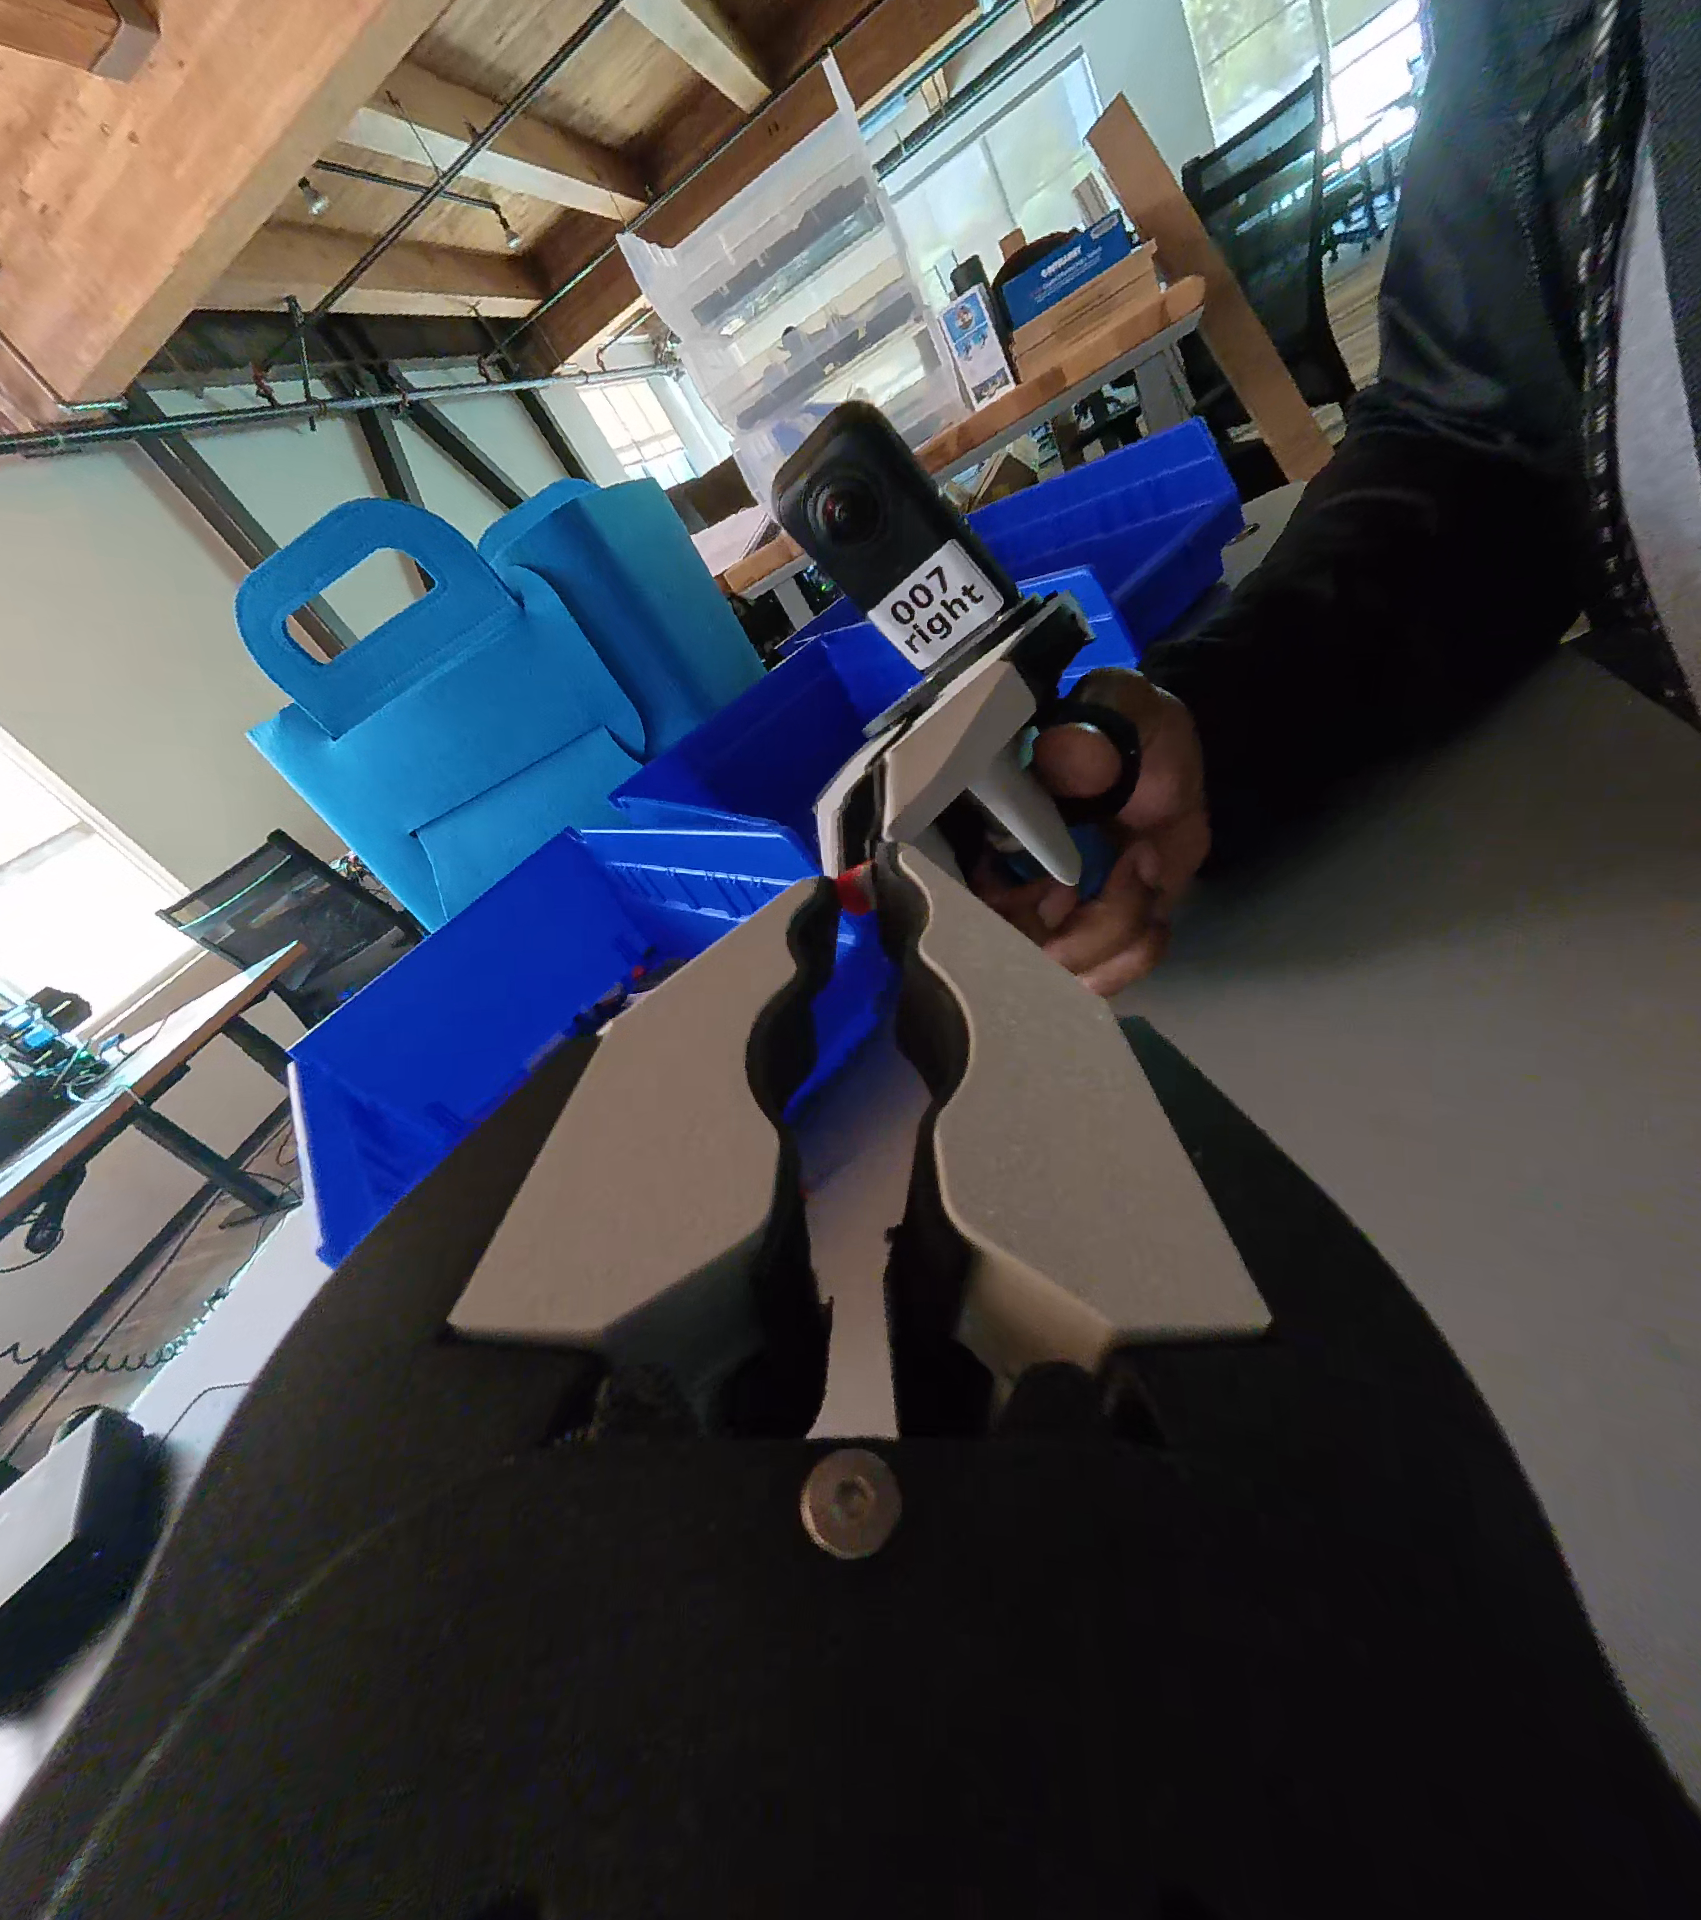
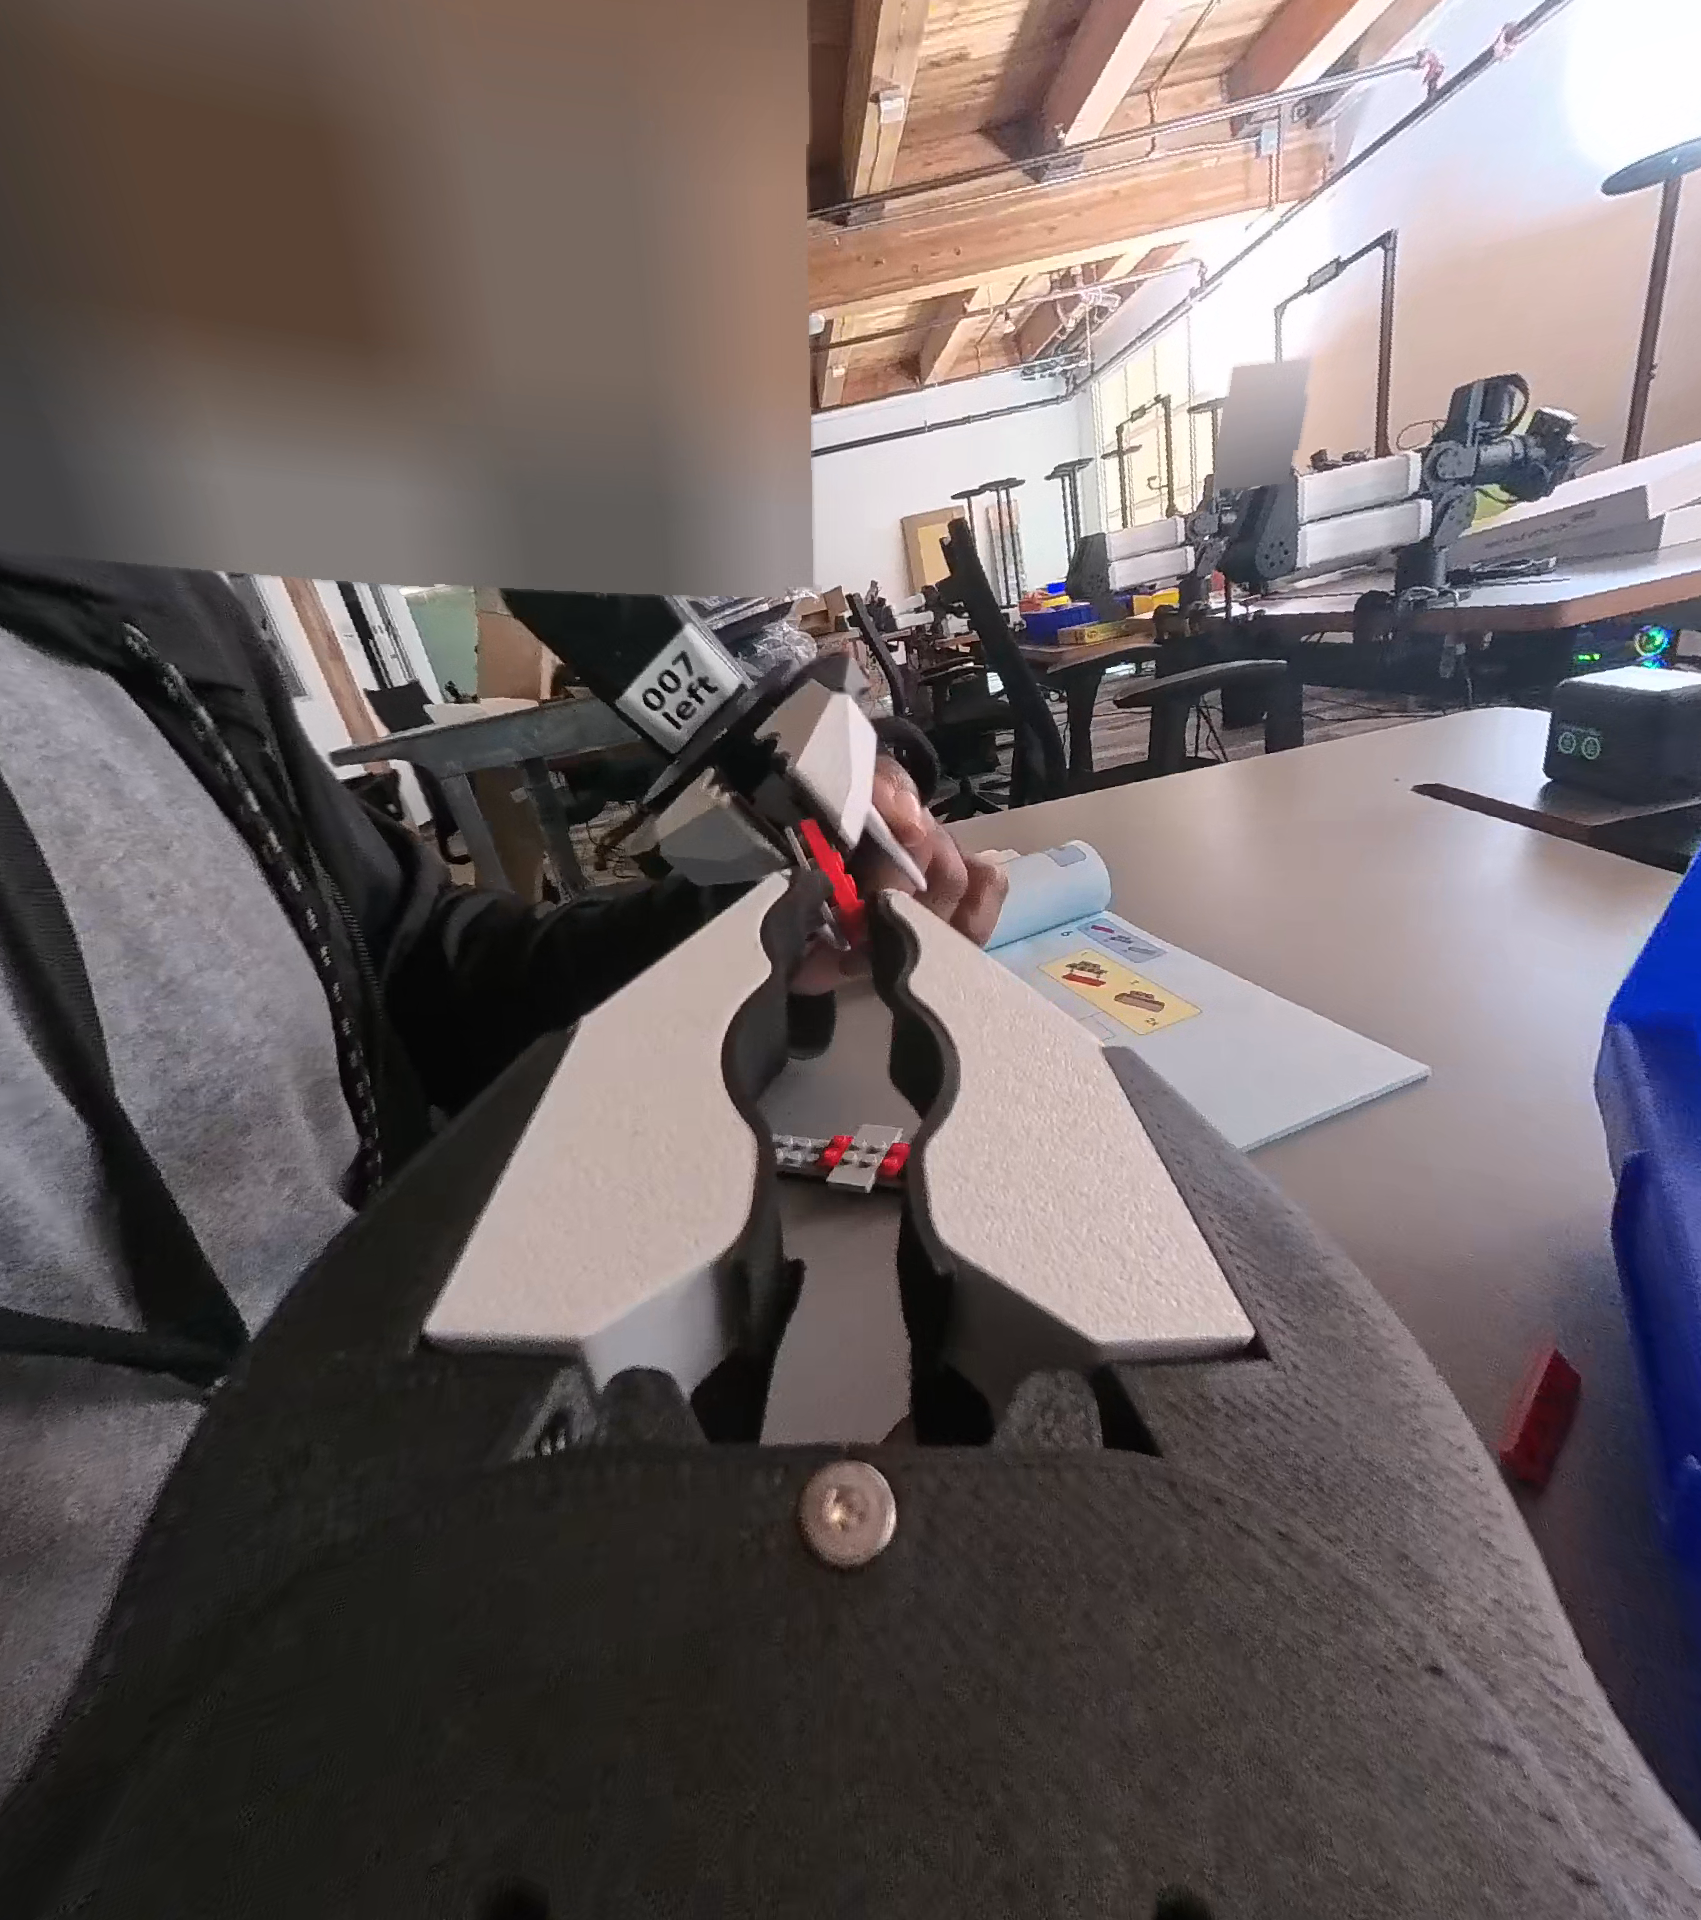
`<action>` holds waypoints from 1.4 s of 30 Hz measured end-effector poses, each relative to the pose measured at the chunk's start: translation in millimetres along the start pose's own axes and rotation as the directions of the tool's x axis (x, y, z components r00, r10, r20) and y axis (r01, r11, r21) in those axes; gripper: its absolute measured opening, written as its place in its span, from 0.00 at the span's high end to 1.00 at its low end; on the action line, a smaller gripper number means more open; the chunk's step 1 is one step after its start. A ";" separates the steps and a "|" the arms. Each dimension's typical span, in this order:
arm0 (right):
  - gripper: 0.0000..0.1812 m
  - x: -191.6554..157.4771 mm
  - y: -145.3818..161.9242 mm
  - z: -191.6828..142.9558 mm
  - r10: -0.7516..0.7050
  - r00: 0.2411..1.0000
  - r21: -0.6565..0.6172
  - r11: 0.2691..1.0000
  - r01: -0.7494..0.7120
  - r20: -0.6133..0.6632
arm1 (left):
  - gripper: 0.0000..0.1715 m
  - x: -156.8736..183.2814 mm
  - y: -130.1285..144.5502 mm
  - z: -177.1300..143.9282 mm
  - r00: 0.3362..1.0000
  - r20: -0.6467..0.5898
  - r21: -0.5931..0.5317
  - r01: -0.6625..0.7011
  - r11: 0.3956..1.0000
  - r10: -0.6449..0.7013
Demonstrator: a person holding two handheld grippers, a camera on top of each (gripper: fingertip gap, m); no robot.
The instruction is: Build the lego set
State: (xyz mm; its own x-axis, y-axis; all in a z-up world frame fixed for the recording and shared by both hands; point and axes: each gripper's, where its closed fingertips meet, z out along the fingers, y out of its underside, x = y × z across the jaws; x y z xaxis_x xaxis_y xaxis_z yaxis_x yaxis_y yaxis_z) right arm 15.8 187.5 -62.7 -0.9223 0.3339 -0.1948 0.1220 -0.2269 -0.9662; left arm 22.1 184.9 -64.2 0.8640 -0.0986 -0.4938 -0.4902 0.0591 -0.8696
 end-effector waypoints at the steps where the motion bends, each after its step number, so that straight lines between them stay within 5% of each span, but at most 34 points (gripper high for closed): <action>1: 0.92 -0.3 -0.4 -0.4 -0.005 1.000 0.002 1.000 0.005 0.002 | 0.96 0.3 0.6 0.1 1.000 -0.002 0.001 0.005 1.000 -0.005; 42: 0.94 -7.4 6.8 -1.6 -0.201 0.980 -0.015 0.979 0.201 0.001 | 0.96 11.5 5.2 -3.6 0.980 -0.122 0.016 0.163 0.987 -0.160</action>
State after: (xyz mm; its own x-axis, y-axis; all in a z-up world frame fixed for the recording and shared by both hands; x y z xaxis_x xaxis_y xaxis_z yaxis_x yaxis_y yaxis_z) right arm 24.0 185.0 -68.1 -0.9282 0.3721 0.0036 -0.0604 -0.1410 -0.9882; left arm 29.0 180.4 -74.4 0.9107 -0.2268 -0.3452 -0.3411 0.0584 -0.9382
